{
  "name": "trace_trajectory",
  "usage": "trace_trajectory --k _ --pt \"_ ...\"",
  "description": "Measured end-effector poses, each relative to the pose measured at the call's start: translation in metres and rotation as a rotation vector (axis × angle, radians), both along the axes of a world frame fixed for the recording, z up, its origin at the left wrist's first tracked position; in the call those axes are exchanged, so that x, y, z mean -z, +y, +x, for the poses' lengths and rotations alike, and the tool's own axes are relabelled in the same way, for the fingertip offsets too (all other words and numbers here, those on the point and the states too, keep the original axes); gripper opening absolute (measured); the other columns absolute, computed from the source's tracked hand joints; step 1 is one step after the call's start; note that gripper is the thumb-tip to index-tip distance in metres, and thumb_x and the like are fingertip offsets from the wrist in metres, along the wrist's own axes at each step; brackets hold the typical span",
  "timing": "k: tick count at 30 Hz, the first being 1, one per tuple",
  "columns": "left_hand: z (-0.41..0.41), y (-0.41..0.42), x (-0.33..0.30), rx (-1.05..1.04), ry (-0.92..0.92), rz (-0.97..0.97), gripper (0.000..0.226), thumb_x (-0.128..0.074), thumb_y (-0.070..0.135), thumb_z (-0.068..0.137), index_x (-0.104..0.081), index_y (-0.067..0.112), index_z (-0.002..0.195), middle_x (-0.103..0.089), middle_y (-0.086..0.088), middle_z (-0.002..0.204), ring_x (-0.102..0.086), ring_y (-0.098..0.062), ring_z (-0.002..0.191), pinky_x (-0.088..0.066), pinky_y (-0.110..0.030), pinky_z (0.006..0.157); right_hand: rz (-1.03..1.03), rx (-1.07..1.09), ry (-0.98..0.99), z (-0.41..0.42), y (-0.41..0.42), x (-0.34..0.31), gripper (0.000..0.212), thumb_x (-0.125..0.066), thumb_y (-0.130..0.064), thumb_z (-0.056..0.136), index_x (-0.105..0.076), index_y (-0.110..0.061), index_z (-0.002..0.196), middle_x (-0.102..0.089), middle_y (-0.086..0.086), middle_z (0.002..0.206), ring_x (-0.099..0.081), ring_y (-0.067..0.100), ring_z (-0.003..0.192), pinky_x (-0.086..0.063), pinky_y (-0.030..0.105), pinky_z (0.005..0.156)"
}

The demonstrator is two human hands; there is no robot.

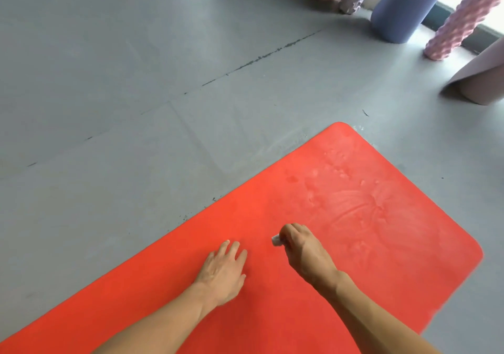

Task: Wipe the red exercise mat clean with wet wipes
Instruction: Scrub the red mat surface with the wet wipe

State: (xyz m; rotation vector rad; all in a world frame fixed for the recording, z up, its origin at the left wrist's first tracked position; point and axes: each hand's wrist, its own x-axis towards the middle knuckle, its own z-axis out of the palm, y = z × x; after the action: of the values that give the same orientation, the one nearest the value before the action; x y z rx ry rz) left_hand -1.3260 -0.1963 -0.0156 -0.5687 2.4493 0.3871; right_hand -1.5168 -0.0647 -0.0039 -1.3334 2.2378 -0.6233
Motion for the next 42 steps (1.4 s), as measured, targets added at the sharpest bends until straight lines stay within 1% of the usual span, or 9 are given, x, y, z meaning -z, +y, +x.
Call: trace_trajectory --k 4,8,11,14,16,25,30,36,42 --pt "-0.001 0.017 -0.022 -0.081 0.052 -0.016 0.05 -0.048 0.036 0.106 -0.042 0.012 0.149 -0.031 -0.011 0.159 -0.029 -0.033 0.15 -0.04 -0.051 0.114 -0.079 -0.126 0.041 0.005 -0.008 -0.02 0.019 -0.05 0.001 0.096 -0.056 -0.016 0.093 -0.066 -0.01 0.099 -0.058 0.022 0.092 -0.048 0.033 0.073" --pt "0.035 0.03 -0.033 -0.199 0.084 -0.095 0.046 -0.05 0.036 0.104 -0.048 0.009 0.141 -0.04 -0.013 0.149 -0.041 -0.035 0.139 -0.046 -0.053 0.108 -0.174 -0.295 0.099 0.027 -0.023 -0.024 0.017 -0.054 0.002 0.095 -0.063 -0.012 0.097 -0.062 0.001 0.092 -0.06 0.03 0.088 -0.045 0.035 0.072" --pt "0.075 0.049 -0.034 -0.327 0.094 -0.151 0.046 -0.05 0.037 0.104 -0.049 0.009 0.141 -0.041 -0.013 0.148 -0.042 -0.036 0.138 -0.047 -0.053 0.107 -0.266 -0.396 0.1 0.056 -0.024 -0.029 0.017 -0.057 0.004 0.092 -0.063 -0.011 0.094 -0.062 0.005 0.089 -0.06 0.033 0.084 -0.043 0.033 0.071" --pt "0.112 0.075 -0.036 -0.425 0.094 -0.185 0.046 -0.051 0.038 0.104 -0.05 0.009 0.139 -0.043 -0.013 0.144 -0.044 -0.036 0.135 -0.047 -0.051 0.108 -0.3 -0.469 0.076 0.09 -0.014 -0.033 0.018 -0.055 0.003 0.091 -0.063 -0.012 0.095 -0.064 0.006 0.093 -0.06 0.033 0.089 -0.051 0.044 0.073" --pt "0.137 0.093 -0.038 -0.464 0.08 -0.194 0.047 -0.051 0.039 0.103 -0.051 0.01 0.139 -0.043 -0.013 0.144 -0.045 -0.036 0.135 -0.047 -0.05 0.108 -0.286 -0.49 0.049 0.107 -0.001 -0.037 0.018 -0.053 0.001 0.092 -0.064 -0.012 0.097 -0.065 0.006 0.097 -0.059 0.03 0.093 -0.051 0.045 0.075" --pt "0.171 0.13 -0.065 -0.453 -0.037 -0.265 0.051 -0.049 0.043 0.104 -0.047 0.013 0.145 -0.038 -0.01 0.15 -0.043 -0.034 0.138 -0.046 -0.05 0.11 -0.173 -0.577 0.027 0.112 0.024 -0.018 0.018 -0.051 0.0 0.095 -0.062 -0.013 0.1 -0.063 0.007 0.099 -0.06 0.031 0.095 -0.052 0.045 0.077" --pt "0.156 0.121 -0.061 -0.381 -0.11 -0.3 0.051 -0.049 0.043 0.105 -0.046 0.013 0.146 -0.037 -0.01 0.152 -0.041 -0.033 0.139 -0.046 -0.051 0.109 -0.015 -0.656 0.045 0.114 0.02 0.013 0.039 -0.044 0.015 0.08 -0.056 -0.013 0.105 -0.066 0.001 0.116 -0.065 0.029 0.106 -0.042 0.029 0.077" --pt "0.146 0.127 -0.02 -0.448 -0.121 -0.264 0.05 -0.048 0.041 0.105 -0.047 0.011 0.145 -0.041 -0.011 0.146 -0.043 -0.034 0.137 -0.045 -0.052 0.109 -0.106 -0.74 0.01 0.167 -0.003 0.048 0.017 -0.053 0.0 0.096 -0.063 -0.008 0.107 -0.064 0.013 0.11 -0.061 0.036 0.107 -0.044 0.037 0.088" --pt "0.197 0.144 0.009 -0.528 -0.114 -0.227 0.051 -0.051 0.04 0.105 -0.046 0.013 0.148 -0.037 -0.011 0.153 -0.038 -0.033 0.142 -0.043 -0.053 0.11 -0.12 -0.793 0.022 0.201 -0.023 0.065 0.017 -0.054 -0.005 0.097 -0.068 -0.012 0.104 -0.063 0.011 0.107 -0.063 0.036 0.104 -0.046 0.038 0.088"
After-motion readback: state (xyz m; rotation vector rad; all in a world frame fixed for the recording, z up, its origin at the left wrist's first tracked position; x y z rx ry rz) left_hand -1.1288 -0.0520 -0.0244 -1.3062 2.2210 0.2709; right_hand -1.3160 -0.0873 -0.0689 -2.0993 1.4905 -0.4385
